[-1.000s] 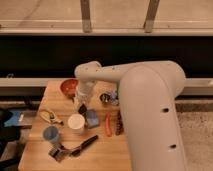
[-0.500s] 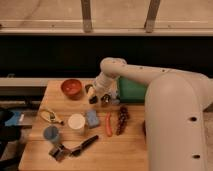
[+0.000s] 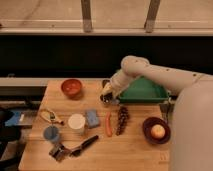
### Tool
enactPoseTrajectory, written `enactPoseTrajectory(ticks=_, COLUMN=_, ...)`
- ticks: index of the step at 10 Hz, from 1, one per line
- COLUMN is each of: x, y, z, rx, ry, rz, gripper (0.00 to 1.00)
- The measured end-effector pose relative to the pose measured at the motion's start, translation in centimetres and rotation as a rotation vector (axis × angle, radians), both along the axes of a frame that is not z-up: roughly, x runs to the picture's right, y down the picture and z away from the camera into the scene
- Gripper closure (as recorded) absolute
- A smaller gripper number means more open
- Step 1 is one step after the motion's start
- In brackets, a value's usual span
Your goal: Wipe tray with eraser
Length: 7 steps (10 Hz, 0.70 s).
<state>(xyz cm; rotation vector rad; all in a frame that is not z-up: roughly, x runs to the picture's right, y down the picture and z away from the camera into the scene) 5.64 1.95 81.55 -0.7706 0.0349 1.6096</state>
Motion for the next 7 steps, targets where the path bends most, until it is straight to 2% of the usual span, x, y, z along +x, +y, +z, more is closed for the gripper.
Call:
enactPoseTrajectory(ticks=2, x=3.3, y=-0.3, z=-0.6, rx=0.040, ry=0.013, rz=0.073, gripper=1.00)
enactPoseTrajectory(ticks=7, x=3.7, y=-0.3, z=-0.7, rx=0.050, ry=0.010, rz=0.083, gripper=1.00)
